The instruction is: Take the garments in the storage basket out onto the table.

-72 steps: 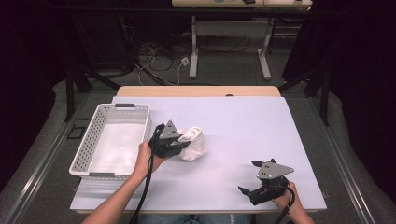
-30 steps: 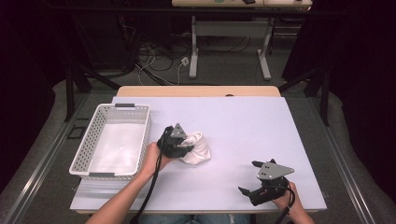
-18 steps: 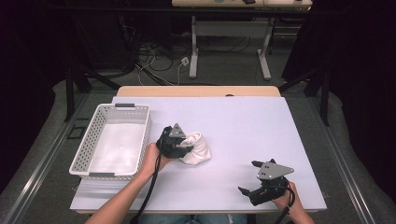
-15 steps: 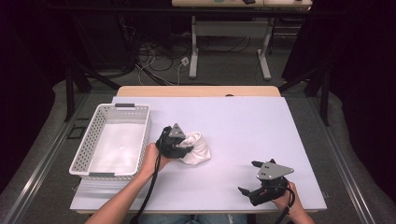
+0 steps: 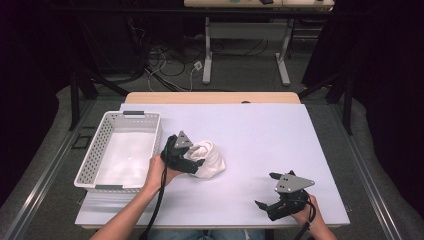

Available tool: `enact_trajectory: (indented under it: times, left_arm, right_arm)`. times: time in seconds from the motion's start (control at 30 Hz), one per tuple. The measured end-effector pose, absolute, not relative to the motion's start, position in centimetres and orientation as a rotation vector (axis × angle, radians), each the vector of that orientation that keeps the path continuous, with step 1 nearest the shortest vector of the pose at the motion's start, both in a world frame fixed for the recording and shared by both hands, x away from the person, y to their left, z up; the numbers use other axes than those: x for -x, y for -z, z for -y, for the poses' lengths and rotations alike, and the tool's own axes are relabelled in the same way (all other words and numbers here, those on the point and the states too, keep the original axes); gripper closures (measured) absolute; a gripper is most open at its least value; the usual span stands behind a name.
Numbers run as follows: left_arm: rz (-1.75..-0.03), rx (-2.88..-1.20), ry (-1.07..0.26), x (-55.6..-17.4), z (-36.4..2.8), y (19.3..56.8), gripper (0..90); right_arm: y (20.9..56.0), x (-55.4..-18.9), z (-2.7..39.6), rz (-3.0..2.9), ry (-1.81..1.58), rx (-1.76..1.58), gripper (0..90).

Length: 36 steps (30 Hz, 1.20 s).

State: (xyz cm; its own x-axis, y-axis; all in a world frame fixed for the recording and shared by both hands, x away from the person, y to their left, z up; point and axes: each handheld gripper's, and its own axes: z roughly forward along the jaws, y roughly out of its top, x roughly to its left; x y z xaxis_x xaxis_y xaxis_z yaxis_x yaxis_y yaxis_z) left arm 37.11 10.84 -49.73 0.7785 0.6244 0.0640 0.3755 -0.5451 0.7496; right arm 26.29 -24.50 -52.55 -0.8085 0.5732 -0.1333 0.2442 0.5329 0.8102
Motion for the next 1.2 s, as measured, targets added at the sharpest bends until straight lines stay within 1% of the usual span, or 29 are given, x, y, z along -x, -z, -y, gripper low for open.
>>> enact_trajectory:
  times: [0.1,0.23,0.33,0.7,0.93,1.2]
  left_arm:
    - [-0.727,-2.2,-0.432,-36.4,-11.3,49.3,7.5]
    - [-0.719,-2.195,-0.439,-35.6,-11.8,48.9,1.8]
    - [-0.71,-2.197,-0.44,-35.1,-12.2,48.6,0.1]
    - [-0.699,-2.194,-0.44,-33.2,-13.5,47.9,0.0]
    - [-0.679,-2.188,-0.468,-31.7,-14.3,47.3,0.0]
    - [-0.698,-2.179,-0.475,-30.3,-15.7,47.3,0.0]
  right_arm:
    - [52.6,-26.3,24.5,-2.393,-1.175,-0.671,1.9]
    - [52.5,-26.2,24.5,-2.393,-1.177,-0.673,1.9]
    - [52.5,-26.3,24.5,-2.393,-1.178,-0.673,1.9]
    - [52.5,-26.2,24.5,-2.394,-1.18,-0.68,1.9]
    - [52.6,-26.2,24.4,-2.39,-1.177,-0.68,1.9]
    - [52.6,-26.3,24.4,-2.392,-1.178,-0.678,1.9]
